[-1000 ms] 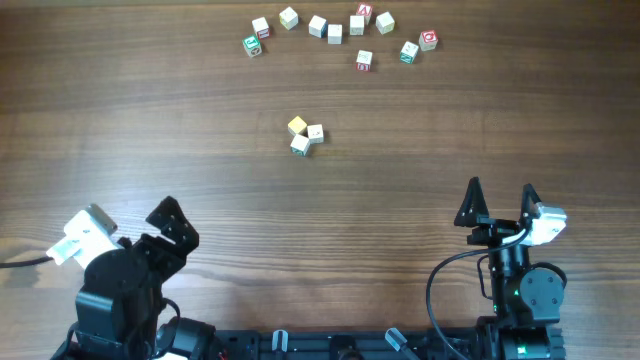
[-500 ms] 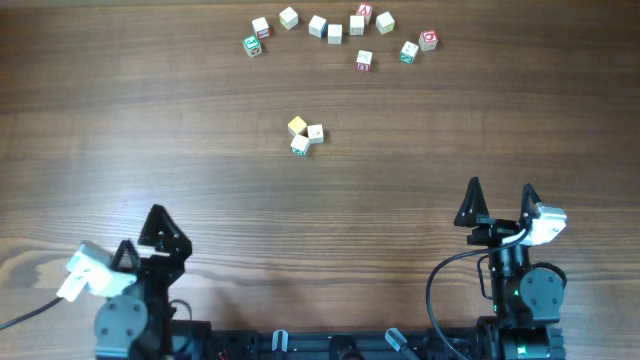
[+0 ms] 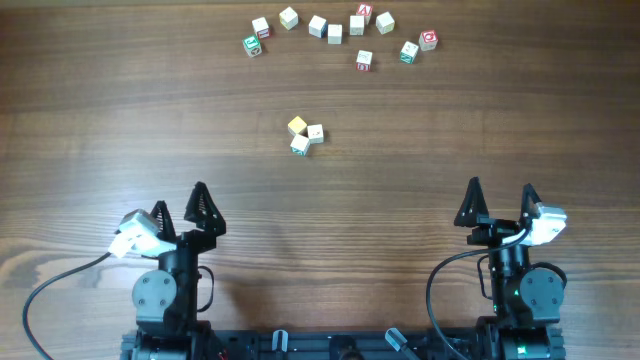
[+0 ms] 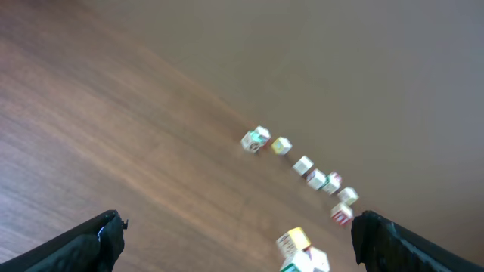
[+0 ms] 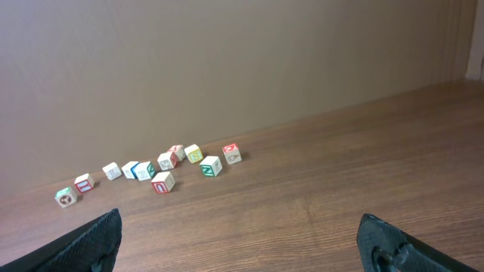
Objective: Form a circle
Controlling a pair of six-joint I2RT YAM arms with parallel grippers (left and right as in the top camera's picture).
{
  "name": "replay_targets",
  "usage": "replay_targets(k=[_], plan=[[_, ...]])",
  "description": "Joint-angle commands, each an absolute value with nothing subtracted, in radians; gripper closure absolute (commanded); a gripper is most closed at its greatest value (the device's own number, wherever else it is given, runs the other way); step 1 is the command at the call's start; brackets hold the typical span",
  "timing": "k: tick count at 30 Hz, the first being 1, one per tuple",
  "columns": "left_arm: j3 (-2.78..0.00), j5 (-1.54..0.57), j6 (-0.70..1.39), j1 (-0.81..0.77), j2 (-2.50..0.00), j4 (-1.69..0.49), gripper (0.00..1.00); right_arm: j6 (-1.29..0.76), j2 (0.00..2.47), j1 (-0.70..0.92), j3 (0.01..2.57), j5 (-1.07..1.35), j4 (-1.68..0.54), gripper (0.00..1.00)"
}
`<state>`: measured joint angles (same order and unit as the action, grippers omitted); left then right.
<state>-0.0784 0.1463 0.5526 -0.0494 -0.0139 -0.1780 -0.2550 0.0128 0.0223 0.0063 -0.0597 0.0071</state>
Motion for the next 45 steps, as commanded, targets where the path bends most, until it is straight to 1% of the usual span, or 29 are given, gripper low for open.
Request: replay_targets(k=[1,4,7,8,11,13,36,37,39,41,42,45], plan=[[-0.050,0.131,0.439,-0.042,-0.003,-0.164,0.00,-0.236,0.005,0.017,0.005,-0.045,0.010,0.00],[-0.045,0.145,0.397,-0.042,-0.003,-0.138,0.00,-0.236,0.005,0.017,0.005,-0.045,0.010,0.00],[-0.006,0.146,0.401,-0.043,-0.003,0.017,0.00,-0.236,0.005,0.017,0.005,-0.045,0.010,0.00],[-0.006,0.146,0.402,-0.043,-0.003,0.028,0.00,-0.236,0.005,0.017,0.005,-0.045,0.010,0.00],[-0.006,0.135,0.407,-0.044,-0.003,0.011,0.00,-0.236,0.005,0.017,0.005,-0.045,0.010,0.00],[-0.006,0.135,0.407,-0.044,-0.003,-0.062,0.00,-0.236,0.005,0.017,0.005,-0.045,0.010,0.00],[-0.007,0.135,0.403,-0.044,-0.003,-0.061,0.00,-0.236,0.005,0.017,0.005,-0.045,0.010,0.00],[-0.014,0.135,0.403,-0.044,-0.003,-0.078,0.00,-0.236,0.005,0.017,0.005,-0.045,0.010,0.00],[-0.062,0.160,0.396,-0.043,-0.003,-0.190,0.00,-0.236,0.005,0.017,0.005,-0.045,0.010,0.00],[-0.144,0.212,0.396,-0.041,-0.003,-0.402,0.00,-0.236,0.005,0.017,0.005,-0.045,0.010,0.00],[-0.194,0.210,0.397,-0.041,-0.003,-0.552,0.00,-0.236,0.005,0.017,0.005,-0.045,0.010,0.00],[-0.213,0.210,0.397,-0.041,-0.003,-0.687,0.00,-0.237,0.005,0.017,0.005,-0.045,0.010,0.00]])
